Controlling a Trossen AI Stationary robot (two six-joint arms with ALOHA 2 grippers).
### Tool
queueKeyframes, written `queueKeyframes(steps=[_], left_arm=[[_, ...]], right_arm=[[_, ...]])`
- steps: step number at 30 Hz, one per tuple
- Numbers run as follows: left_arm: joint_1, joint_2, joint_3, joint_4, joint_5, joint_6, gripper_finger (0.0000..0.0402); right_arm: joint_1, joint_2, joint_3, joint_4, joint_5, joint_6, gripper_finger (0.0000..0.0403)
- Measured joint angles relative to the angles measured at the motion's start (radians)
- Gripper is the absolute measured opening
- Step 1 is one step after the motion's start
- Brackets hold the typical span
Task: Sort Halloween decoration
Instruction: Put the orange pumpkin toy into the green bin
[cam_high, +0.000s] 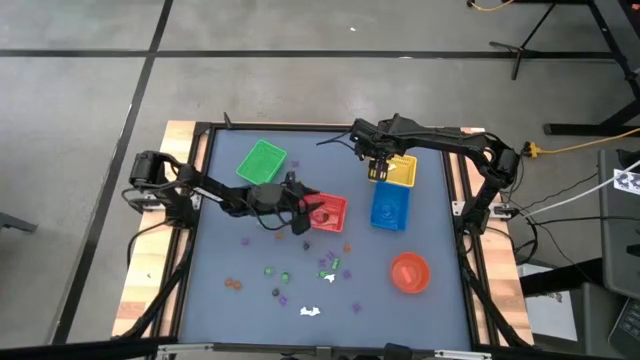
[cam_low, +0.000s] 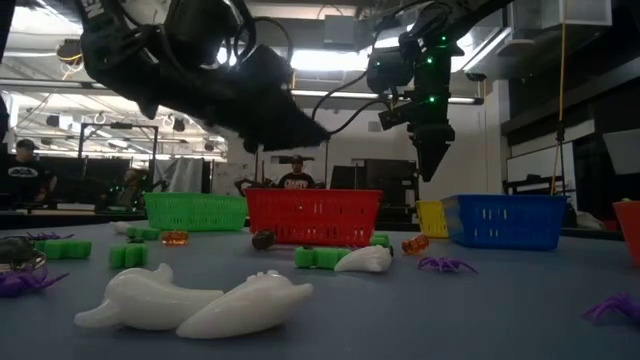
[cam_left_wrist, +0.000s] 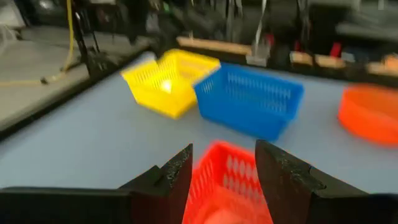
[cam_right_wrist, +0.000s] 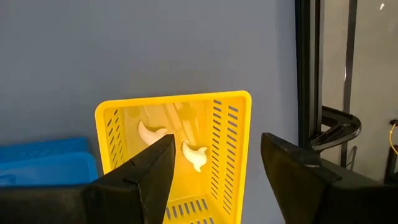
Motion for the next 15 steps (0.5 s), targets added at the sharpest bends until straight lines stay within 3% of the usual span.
queueKeyframes(steps=[4, 8, 15], left_arm=[[0.047, -0.001, 0.002, 0.106, 0.008, 0.0, 0.0158], [0.093, -0.001, 0.046, 0.098, 0.014, 0.001, 0.0156], [0.176, -0.001, 0.198, -0.111, 0.113, 0.008, 0.0155]], right_arm=[[0.0, 0.0, 0.0, 0.003, 0.0, 0.0, 0.0237], [0.0, 0.0, 0.0, 0.025, 0.0, 0.0, 0.0237], [0.0, 0.0, 0.0, 0.055, 0.0, 0.0, 0.0237]])
